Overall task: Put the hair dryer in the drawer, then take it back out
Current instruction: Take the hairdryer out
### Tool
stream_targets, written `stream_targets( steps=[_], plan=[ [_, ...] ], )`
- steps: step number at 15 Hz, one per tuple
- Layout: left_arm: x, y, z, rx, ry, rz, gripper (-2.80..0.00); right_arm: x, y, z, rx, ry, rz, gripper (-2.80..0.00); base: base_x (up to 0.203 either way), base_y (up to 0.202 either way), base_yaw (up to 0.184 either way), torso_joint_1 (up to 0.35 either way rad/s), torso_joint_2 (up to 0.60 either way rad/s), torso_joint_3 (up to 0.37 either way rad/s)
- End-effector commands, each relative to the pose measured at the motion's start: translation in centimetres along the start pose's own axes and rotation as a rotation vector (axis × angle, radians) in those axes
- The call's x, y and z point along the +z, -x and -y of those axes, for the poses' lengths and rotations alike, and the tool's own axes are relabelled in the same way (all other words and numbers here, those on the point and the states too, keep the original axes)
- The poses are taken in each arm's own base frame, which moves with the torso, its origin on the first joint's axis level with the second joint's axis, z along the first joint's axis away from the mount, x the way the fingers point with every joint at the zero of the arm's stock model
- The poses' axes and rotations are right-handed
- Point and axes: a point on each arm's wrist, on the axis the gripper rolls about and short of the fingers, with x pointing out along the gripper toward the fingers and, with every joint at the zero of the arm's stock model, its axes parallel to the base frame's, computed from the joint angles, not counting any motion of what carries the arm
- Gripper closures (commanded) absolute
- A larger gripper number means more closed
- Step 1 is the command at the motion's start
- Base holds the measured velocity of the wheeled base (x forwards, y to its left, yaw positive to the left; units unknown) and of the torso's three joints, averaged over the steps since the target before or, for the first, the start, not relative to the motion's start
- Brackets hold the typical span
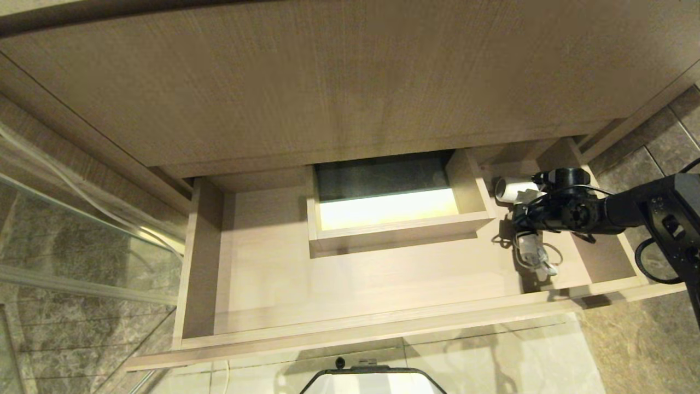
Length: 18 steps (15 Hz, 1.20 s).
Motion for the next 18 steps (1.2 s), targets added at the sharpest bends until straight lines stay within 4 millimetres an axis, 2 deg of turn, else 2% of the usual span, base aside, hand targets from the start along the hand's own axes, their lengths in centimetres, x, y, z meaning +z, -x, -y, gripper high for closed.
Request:
stream_targets(
  steps=[1,10,15,18],
  plan=[
    [0.0,0.0,0.0,0.000,0.000,-0.001,0.00,1.0,0.9,0.1,-0.002,0.017,0.022,0.00,0.000,0.000,0.000,0.000,0.00,0.000],
    [0.0,0.0,0.0,0.000,0.000,0.001,0.00,3.5,4.9,0.1,-0.003,0.043,0.075,0.00,0.000,0.000,0.000,0.000,0.00,0.000],
    [0.0,0.0,0.0,0.000,0.000,0.001,0.00,4.4,7.1,-0.1,-0.001,0.062,0.101,0.00,0.000,0.000,0.000,0.000,0.00,0.000],
    [0.0,0.0,0.0,0.000,0.000,0.001,0.00,4.6,9.1,-0.3,0.001,0.064,0.097,0.00,0.000,0.000,0.000,0.000,0.00,0.000]
  ],
)
